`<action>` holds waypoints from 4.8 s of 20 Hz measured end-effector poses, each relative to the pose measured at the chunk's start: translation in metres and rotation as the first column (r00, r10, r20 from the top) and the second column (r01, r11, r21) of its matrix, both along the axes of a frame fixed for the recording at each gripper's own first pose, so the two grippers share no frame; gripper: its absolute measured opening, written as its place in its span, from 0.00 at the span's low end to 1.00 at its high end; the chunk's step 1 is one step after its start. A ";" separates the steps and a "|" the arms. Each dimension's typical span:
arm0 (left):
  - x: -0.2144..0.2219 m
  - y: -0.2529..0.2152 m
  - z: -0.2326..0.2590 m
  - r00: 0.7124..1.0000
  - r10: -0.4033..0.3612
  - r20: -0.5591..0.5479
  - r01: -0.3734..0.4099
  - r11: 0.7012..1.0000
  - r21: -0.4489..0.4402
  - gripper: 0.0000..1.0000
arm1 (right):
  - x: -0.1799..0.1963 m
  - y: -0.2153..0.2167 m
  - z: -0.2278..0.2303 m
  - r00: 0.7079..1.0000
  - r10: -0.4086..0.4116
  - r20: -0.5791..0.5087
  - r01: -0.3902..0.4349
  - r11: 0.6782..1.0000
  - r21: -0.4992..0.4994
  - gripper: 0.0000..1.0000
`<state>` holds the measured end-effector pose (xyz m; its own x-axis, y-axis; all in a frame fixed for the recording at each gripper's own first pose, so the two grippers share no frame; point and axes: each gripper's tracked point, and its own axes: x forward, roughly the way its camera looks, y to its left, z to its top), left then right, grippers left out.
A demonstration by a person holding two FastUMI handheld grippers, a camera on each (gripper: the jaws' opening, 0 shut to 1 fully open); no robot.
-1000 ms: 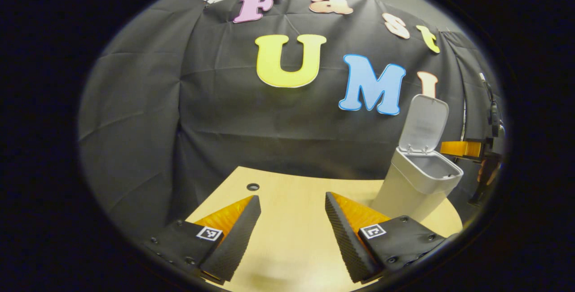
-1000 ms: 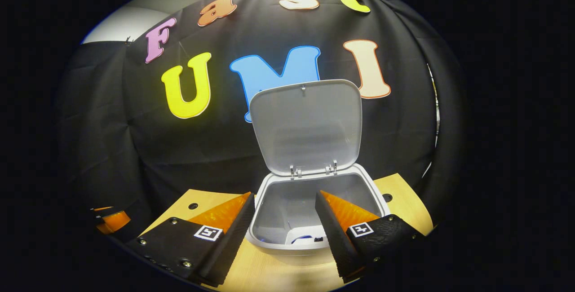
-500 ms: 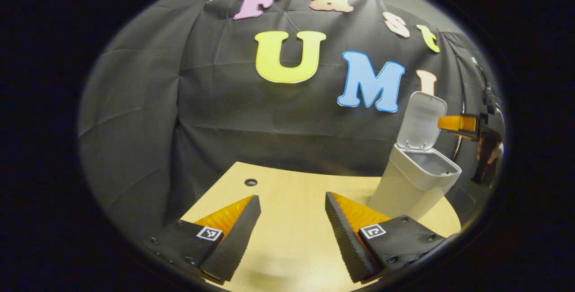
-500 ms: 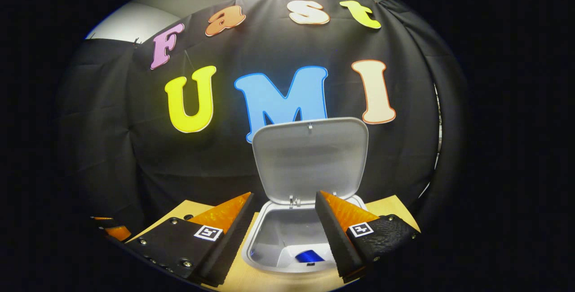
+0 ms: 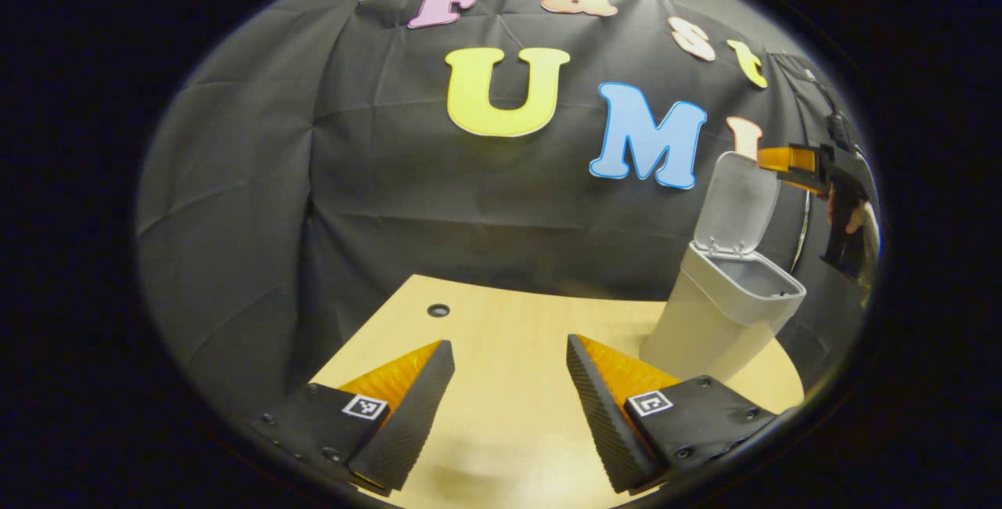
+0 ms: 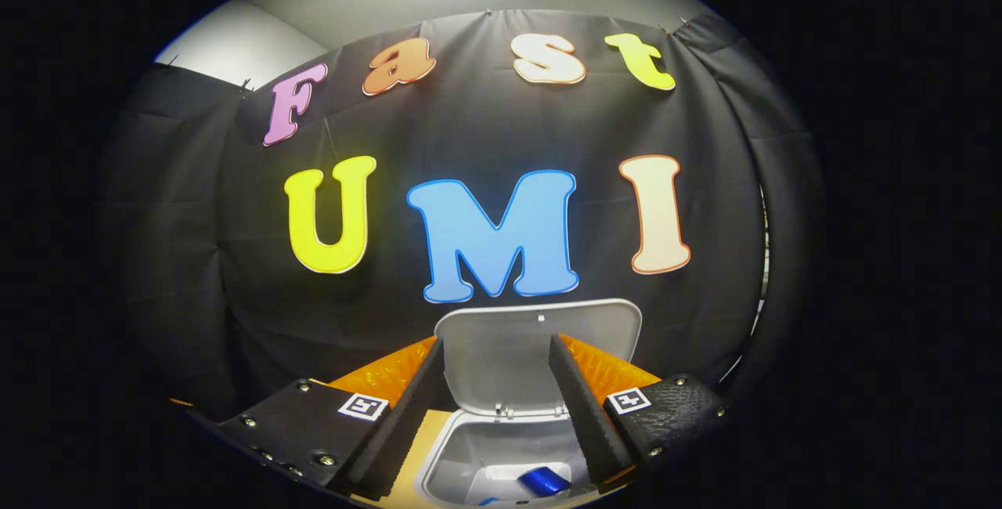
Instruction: Press the lid of the desktop garbage bin to open it, pick up the crumpled paper on the desktop and throw it into the bin, then pick up the pop can on the desktop and drop it into the bin, and finally close the garbage bin lid.
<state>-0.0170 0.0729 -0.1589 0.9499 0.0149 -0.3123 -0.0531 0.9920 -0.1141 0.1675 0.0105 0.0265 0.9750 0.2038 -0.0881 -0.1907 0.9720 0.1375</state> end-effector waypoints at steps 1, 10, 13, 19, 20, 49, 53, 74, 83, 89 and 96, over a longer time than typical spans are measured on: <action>-0.001 0.001 -0.001 1.000 0.003 -0.002 -0.003 1.000 0.001 1.00 | 0.003 0.000 0.004 1.000 -0.004 0.013 0.004 1.000 -0.002 0.87; -0.006 0.015 -0.007 0.999 0.050 -0.022 -0.050 0.999 0.001 1.00 | 0.035 -0.008 0.026 0.994 -0.061 0.096 0.062 0.998 -0.014 0.87; -0.006 0.022 -0.010 0.997 0.067 -0.031 -0.066 0.998 0.007 0.96 | 0.047 -0.008 0.029 0.990 -0.079 0.116 0.082 0.996 -0.019 0.86; -0.003 0.031 -0.015 0.995 0.084 -0.045 -0.083 0.996 0.015 1.00 | 0.067 -0.012 0.031 0.982 -0.119 0.144 0.125 0.992 -0.034 0.87; -0.001 0.031 -0.016 0.995 0.084 -0.048 -0.084 0.996 0.011 1.00 | 0.070 -0.014 0.029 0.982 -0.126 0.143 0.132 0.990 -0.039 0.87; 0.001 0.001 -0.015 1.000 0.007 -0.003 -0.007 0.999 -0.045 0.96 | -0.023 -0.017 -0.035 0.996 -0.087 -0.030 0.085 0.994 -0.074 0.88; -0.005 0.002 -0.017 1.000 0.011 -0.002 -0.012 0.999 -0.053 0.96 | -0.037 -0.016 -0.055 0.994 -0.076 -0.082 0.069 0.995 -0.078 0.88; -0.009 0.001 -0.027 1.000 0.016 -0.026 -0.017 0.999 -0.037 0.96 | -0.064 -0.004 -0.161 0.949 -0.045 -0.313 0.002 0.991 -0.137 0.88; 0.001 -0.005 -0.034 0.999 0.006 -0.038 -0.007 0.999 -0.044 0.93 | -0.062 -0.002 -0.163 0.956 -0.072 -0.283 0.028 0.988 -0.154 0.90; 0.003 -0.008 -0.041 0.999 -0.001 -0.051 -0.001 0.999 -0.046 0.96 | -0.063 -0.002 -0.165 0.966 -0.073 -0.247 0.038 0.989 -0.144 0.92; -0.001 -0.013 -0.047 0.998 -0.010 -0.059 0.008 0.999 -0.036 0.96 | -0.065 -0.002 -0.169 0.979 -0.077 -0.188 0.050 0.988 -0.148 0.92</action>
<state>-0.0178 0.0594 -0.2061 0.9298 -0.0055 -0.3681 -0.0523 0.9878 -0.1468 0.1027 0.0090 -0.1421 0.9473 0.1137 -0.2994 -0.1113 0.9935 0.0254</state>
